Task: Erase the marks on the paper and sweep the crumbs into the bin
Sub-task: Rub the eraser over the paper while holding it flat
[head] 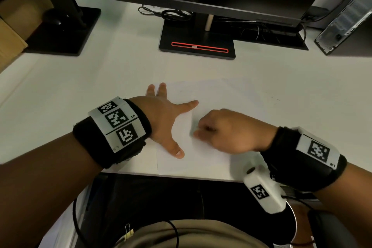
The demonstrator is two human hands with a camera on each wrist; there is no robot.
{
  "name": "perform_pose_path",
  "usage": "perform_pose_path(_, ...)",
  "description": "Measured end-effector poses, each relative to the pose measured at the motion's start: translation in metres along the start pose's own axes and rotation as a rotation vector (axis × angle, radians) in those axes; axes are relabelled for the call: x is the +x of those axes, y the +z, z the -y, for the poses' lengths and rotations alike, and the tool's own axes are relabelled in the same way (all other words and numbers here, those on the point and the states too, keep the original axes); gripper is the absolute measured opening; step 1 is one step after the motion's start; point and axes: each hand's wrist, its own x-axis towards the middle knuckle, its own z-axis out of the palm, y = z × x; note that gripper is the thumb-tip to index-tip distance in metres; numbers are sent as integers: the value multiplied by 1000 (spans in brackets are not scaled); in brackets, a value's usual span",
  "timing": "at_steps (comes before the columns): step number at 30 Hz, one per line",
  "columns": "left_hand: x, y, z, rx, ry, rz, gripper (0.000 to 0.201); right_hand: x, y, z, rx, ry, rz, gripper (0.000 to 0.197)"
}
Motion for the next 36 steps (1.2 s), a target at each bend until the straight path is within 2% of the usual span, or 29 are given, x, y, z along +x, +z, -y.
perform_pose_path(2, 0, 0, 0, -1, -1, 2, 135, 2, -6, -2, 13, 15, 35, 48)
perform_pose_path(5, -1, -1, 0, -6, -1, 5, 135, 12, -17, -13, 30, 85, -95, 49)
perform_pose_path(7, 0, -1, 0, -6, 1, 2, 135, 13, -13, -12, -3, 65, -122, 47)
perform_pose_path(11, 1, 0, 0, 4, 1, -4, 135, 3, -7, -3, -25, -15, 54, 47)
perform_pose_path(16, 1, 0, 0, -1, -4, 1, 135, 10, -17, -12, -22, 38, -90, 46)
perform_pose_path(21, 3, 0, 0, 13, -4, -2, 136, -1, 2, 8, -26, -88, 107, 47)
perform_pose_path(26, 2, 0, 0, 8, -5, -2, 135, 8, -5, 0, -4, -31, -46, 45)
perform_pose_path(31, 3, 1, -1, 22, 1, -17, 136, 2, 7, 14, 14, -97, 55, 47)
perform_pose_path(34, 1, 1, 0, 19, -1, -14, 135, 9, -1, 9, 34, -35, -16, 47)
perform_pose_path(36, 1, 0, 0, 17, 0, -17, 135, 9, 3, 12, 24, -55, -20, 46)
